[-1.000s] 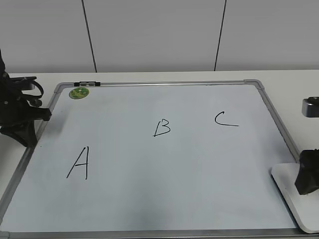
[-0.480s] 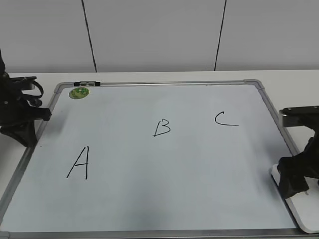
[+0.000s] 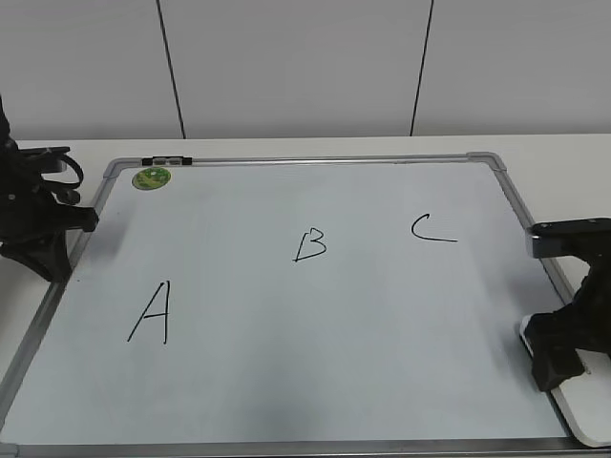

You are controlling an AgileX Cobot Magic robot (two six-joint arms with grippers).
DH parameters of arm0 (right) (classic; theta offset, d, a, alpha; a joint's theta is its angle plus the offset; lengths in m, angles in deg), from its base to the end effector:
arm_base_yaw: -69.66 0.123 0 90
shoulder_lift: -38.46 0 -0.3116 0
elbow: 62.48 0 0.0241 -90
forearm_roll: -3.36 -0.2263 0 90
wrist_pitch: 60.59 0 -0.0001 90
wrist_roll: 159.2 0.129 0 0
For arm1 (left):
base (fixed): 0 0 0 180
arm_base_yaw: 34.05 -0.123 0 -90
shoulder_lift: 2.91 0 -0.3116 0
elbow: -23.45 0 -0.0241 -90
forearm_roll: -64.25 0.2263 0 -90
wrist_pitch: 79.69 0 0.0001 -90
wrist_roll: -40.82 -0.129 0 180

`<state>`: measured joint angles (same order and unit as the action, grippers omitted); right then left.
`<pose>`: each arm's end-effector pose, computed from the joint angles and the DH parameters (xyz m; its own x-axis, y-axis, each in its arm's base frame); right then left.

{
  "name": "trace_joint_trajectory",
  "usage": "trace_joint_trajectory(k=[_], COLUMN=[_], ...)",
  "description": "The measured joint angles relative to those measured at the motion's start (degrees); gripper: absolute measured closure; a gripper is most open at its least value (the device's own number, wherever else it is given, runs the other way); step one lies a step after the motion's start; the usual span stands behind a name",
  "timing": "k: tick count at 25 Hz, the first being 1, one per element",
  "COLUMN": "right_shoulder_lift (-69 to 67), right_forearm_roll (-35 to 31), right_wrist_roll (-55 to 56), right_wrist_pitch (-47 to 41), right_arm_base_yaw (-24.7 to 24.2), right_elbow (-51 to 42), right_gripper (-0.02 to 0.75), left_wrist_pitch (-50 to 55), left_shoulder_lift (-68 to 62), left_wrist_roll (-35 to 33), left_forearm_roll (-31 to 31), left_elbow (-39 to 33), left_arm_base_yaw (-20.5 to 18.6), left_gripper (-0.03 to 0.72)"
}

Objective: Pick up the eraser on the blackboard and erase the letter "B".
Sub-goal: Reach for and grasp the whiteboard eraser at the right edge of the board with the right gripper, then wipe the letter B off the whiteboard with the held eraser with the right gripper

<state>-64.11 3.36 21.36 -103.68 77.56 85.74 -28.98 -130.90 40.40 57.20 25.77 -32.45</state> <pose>0.2498 0.0347 0.1573 -0.9908 -0.1276 -0.0447 -0.1278 0.9918 0.0004 0.3977 -0.0234 0.1281 -0.9973 -0.0426 -0.0600 -0.0365 0.9944 -0.0993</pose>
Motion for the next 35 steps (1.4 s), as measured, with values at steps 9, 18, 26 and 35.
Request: trace_joint_trajectory(k=[9, 18, 26, 35], right_shoulder_lift=[0.0, -0.2, -1.9, -14.7], right_forearm_roll=[0.0, -1.0, -3.3, -1.0], right_wrist_roll=[0.0, 0.1, -1.2, -1.6], right_wrist_pitch=[0.1, -1.6, -11.0, -22.5], right_arm_base_yaw=[0.1, 0.1, 1.5, 10.6], right_elbow=[0.1, 1.4, 13.6, 35.4], right_gripper=[0.212, 0.213, 0.213, 0.213], left_wrist_pitch=[0.0, 0.1, 0.1, 0.1], left_shoulder_lift=[0.0, 0.0, 0.0, 0.0], left_wrist_roll=[0.0, 0.0, 0.0, 0.0], left_forearm_roll=[-0.1, -0.1, -0.2, -0.4], left_elbow=[0.0, 0.0, 0.0, 0.0], left_arm_base_yaw=[0.0, 0.0, 0.0, 0.0], left_gripper=[0.640, 0.634, 0.633, 0.632])
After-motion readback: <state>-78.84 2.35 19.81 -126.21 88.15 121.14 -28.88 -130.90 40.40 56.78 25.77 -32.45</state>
